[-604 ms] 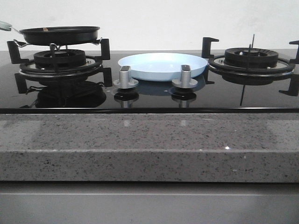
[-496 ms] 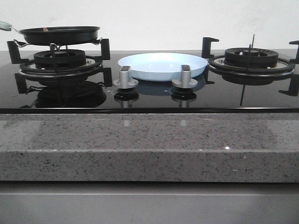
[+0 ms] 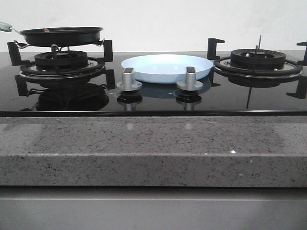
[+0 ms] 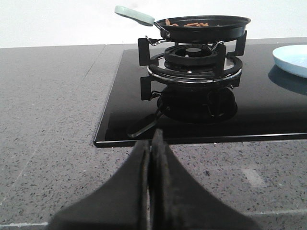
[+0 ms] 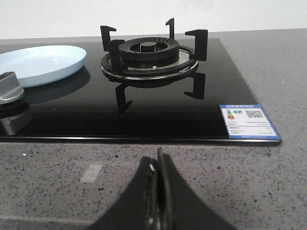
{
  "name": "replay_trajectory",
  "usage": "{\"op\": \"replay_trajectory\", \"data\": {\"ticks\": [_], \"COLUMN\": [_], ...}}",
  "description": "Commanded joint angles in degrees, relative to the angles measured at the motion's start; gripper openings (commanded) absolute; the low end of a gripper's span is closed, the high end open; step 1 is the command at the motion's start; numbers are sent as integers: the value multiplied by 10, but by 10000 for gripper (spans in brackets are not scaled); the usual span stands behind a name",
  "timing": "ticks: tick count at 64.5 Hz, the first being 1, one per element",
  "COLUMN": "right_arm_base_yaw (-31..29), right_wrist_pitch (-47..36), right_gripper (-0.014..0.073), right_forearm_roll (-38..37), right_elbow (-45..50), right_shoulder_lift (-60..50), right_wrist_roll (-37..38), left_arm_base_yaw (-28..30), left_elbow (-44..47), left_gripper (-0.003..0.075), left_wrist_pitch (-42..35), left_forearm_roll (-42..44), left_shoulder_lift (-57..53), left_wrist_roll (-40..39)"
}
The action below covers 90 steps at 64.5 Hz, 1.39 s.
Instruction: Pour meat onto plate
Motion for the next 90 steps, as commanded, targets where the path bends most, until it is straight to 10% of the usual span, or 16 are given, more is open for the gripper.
{"op": "replay_trajectory", "data": {"ticks": [1,62,90], "right_arm_base_yaw": [-4,-4,-4], "right_wrist_pitch": [-47,-42,82], "right_gripper": [-60,-60,-60], "right_forearm_roll": [-6,-6,-25], "right_elbow": [-3,-10,-285], "right_shoulder_lift": [-10,-10,161], "right_wrist_roll": [-2,-3,-5], "left_arm_base_yaw": [-1,-1,-1], "left_elbow": [4,-6,-307], "left_gripper": [-20,-20,-20], "left_wrist_pitch": [-48,-101,42], "left_forearm_roll": [-3,-51,-29], "left_shoulder_lift": [-9,-9,201], "left_wrist_roll": [-4,-6,-6]}}
